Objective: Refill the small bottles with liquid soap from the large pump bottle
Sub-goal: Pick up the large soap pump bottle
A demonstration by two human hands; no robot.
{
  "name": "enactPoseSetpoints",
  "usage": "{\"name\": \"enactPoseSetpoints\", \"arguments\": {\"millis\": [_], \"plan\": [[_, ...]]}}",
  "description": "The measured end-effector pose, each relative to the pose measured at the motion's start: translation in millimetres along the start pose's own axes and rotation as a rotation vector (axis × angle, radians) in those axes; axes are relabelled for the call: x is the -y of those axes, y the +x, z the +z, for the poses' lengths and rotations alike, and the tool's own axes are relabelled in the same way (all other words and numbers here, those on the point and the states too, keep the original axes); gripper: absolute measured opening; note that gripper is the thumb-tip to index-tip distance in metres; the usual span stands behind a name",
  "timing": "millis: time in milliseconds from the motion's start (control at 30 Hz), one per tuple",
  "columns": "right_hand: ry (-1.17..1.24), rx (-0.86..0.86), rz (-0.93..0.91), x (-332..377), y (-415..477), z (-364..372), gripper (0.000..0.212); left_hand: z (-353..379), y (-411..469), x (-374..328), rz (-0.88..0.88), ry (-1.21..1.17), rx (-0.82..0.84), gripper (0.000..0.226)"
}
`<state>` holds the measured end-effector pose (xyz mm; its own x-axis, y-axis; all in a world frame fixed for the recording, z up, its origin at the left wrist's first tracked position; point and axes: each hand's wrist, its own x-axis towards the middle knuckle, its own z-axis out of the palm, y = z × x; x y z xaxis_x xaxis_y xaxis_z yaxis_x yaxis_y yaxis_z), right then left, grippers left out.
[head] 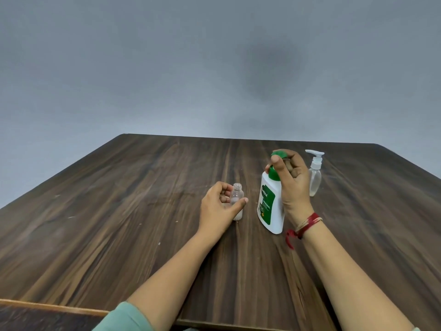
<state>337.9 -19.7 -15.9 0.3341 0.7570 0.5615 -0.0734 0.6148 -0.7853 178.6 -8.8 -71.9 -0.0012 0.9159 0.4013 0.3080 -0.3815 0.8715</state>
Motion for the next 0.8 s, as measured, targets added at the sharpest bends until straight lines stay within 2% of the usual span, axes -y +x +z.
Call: {"name": "enactPoseSetpoints", "arguments": {"millis": [467,800], "plan": [[0.009,0.045,0.04,1.2,9.4,-1.6,0.039,0.5,0.0,0.2,0.009,0.004,0.007,0.031],[-0.033,0.066,-0.025,4.2,4.1,-0.5,0.04,1.9,0.4,1.0,0.0,-0.011,-0.001,0.03]]}}
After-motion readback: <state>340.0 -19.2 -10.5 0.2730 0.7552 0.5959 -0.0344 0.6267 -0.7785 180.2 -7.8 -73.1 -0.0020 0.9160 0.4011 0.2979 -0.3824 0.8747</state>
